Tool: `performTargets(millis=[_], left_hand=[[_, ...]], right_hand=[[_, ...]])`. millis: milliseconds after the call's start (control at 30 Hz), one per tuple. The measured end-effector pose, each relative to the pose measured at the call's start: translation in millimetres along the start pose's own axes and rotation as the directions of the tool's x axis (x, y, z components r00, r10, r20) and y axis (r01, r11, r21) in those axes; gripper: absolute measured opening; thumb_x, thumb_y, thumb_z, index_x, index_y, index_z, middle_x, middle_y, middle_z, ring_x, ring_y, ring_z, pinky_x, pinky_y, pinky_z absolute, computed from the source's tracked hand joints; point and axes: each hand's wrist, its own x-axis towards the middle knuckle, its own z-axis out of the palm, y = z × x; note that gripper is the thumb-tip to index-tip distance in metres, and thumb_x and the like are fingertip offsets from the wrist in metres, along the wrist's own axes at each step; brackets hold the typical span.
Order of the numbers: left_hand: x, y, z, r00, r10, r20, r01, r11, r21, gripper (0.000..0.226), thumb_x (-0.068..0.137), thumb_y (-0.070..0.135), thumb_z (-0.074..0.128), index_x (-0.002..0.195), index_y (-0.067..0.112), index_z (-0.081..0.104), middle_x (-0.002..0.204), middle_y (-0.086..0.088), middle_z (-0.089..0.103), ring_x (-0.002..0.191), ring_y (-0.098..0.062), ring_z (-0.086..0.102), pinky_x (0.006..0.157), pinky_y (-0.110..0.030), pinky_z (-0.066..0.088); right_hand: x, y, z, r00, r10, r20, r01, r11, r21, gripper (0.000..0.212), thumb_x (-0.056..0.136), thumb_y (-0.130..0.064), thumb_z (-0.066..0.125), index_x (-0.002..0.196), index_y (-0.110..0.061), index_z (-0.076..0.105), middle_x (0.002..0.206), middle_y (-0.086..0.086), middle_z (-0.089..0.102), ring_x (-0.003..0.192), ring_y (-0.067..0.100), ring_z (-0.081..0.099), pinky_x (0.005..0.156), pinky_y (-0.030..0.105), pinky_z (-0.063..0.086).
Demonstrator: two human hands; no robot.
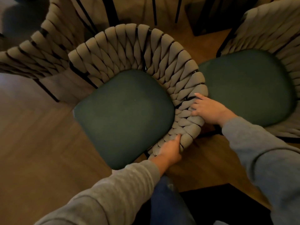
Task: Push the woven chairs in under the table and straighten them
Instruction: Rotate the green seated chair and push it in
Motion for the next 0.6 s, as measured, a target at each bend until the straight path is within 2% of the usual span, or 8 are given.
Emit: performTargets(millis=[133, 300, 433, 600], left_hand=[[-8, -7, 4, 1.000, 0.013, -0.019, -0.012, 0.999, 0.042, 0.080, 0.089, 0.012, 0.060, 0.153, 0.024, 0.014, 0.132, -0.015, 0.054, 0.117, -0.032, 0.055, 0.093, -0.040, 0.048], [-36, -49, 9, 0.997, 0.068, 0.020, -0.070, 0.991, 0.115, 0.077, 0.087, 0.013, 0.061, 0.151, 0.022, 0.019, 0.127, -0.015, 0.056, 0.115, -0.033, 0.056, 0.094, -0.042, 0.047], [-64, -100, 1, 0.996, 0.077, 0.034, -0.081, 0.987, 0.140, 0.074, 0.086, 0.015, 0.062, 0.149, 0.025, 0.024, 0.126, -0.011, 0.058, 0.115, -0.029, 0.057, 0.097, -0.043, 0.048], [-95, -168, -28, 0.996, 0.059, 0.072, -0.073, 0.974, 0.213, 0.070, 0.088, 0.015, 0.057, 0.149, 0.030, 0.025, 0.130, -0.006, 0.057, 0.116, -0.025, 0.056, 0.098, -0.039, 0.046]], right_hand=[[-4, -14, 0, 0.999, 0.027, -0.037, -0.026, 0.999, 0.029, 0.032, 0.081, -0.015, 0.067, 0.109, -0.030, 0.069, 0.107, -0.001, 0.065, 0.114, 0.023, 0.056, 0.118, 0.049, 0.014], [-4, -66, -23, 0.994, 0.070, 0.081, -0.080, 0.989, 0.121, 0.031, 0.090, -0.017, 0.054, 0.117, -0.028, 0.064, 0.119, 0.001, 0.060, 0.121, 0.023, 0.048, 0.120, 0.048, 0.006], [9, -117, -47, 0.989, 0.114, 0.092, -0.131, 0.969, 0.210, 0.032, 0.089, -0.016, 0.055, 0.119, -0.026, 0.062, 0.125, 0.002, 0.058, 0.125, 0.023, 0.046, 0.119, 0.047, 0.015], [45, -169, -79, 0.986, 0.127, 0.107, -0.152, 0.949, 0.278, 0.032, 0.089, -0.014, 0.054, 0.120, -0.021, 0.059, 0.122, 0.005, 0.057, 0.121, 0.025, 0.046, 0.111, 0.042, 0.029]])
